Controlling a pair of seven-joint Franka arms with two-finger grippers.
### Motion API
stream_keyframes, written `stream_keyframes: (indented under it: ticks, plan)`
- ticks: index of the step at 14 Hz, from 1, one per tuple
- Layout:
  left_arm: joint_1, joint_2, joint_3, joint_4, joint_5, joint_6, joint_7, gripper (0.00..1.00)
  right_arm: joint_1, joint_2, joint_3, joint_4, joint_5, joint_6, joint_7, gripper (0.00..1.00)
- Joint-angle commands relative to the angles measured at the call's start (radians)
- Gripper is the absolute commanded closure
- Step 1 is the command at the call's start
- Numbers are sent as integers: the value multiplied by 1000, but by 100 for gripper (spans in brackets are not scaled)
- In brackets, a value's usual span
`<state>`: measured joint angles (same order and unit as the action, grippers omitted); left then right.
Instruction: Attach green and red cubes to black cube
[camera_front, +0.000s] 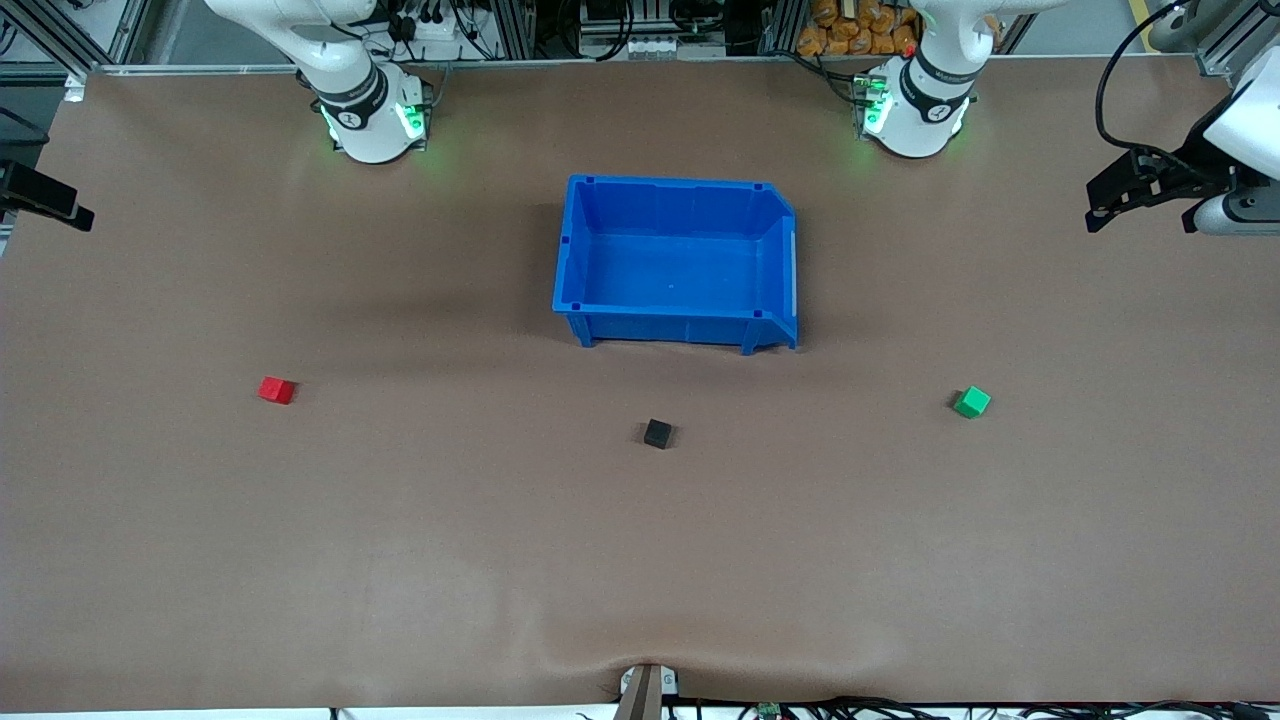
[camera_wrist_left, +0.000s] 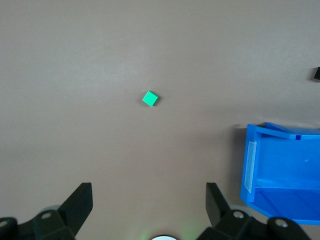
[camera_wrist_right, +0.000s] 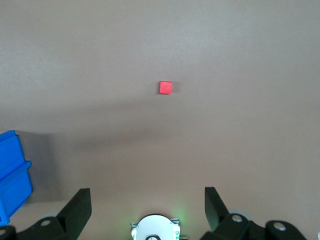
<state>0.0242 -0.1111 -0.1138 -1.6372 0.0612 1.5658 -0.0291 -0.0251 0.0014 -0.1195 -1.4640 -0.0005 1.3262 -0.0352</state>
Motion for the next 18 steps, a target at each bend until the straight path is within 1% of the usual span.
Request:
stream_keyframes:
  ticks: [1, 18]
  plan:
    - [6, -5, -1, 16, -20, -19, 24, 0, -19, -9, 14, -9, -12, -2, -14, 0]
    - [33, 1, 3, -6, -34, -47, 21, 0, -24, -8, 14, -9, -12, -12, -14, 0]
